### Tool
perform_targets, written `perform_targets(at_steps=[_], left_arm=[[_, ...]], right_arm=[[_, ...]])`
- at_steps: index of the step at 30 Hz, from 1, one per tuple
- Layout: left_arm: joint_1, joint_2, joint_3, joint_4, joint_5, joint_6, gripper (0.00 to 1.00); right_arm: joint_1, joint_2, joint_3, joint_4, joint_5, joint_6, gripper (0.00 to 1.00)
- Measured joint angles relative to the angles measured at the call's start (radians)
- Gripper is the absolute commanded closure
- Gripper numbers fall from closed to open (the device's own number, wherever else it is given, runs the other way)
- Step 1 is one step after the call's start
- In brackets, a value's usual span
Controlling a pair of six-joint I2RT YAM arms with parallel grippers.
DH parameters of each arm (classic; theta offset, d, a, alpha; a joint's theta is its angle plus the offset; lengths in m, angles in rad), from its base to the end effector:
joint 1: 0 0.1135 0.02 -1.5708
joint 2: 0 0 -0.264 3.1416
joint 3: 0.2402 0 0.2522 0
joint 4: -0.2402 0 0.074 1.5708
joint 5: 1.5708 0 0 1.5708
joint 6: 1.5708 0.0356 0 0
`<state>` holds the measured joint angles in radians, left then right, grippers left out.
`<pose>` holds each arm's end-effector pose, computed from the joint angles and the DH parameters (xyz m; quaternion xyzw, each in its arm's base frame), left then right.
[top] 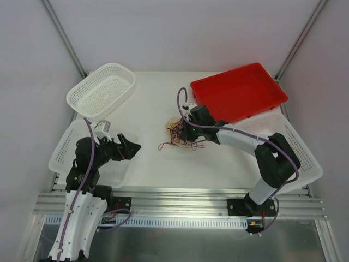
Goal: Untangle the cables
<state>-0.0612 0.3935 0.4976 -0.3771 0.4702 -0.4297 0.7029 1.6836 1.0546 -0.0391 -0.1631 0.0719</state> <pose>0.1142 -0.0232 0.2713 -0.0036 0.7875 -0.3228 0.5250 0.2776 0.2428 0.2126 -0.3121 0.8416 0.2321 0.3748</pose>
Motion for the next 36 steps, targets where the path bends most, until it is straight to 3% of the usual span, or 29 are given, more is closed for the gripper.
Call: perform_targets(at_steps=[5,16,26,36], left_arm=[[-0.1,0.081,0.019,0.012,0.015,-0.006,0.05],[-0.595,0.5,0.121,0.127,-0.24,0.028,0.03],[-0.681,0.811,0.147,0.229,-0.388,0.129,0.14],[-0.739,0.954,0.168,0.294,-0.411,0.188,0.26]], right_arm=[[0.0,-0.102,-0.124,0.003,-0.011,0.109,0.99],[-0.008,-0.172,-0.184,-0.043,-0.046,0.133,0.99],[-0.034,-0.203,-0.23,-0.056,-0.126,0.092,0.99],[-0.047,-0.22,-0.247,-0.055,-0.176,0.084,0.99]])
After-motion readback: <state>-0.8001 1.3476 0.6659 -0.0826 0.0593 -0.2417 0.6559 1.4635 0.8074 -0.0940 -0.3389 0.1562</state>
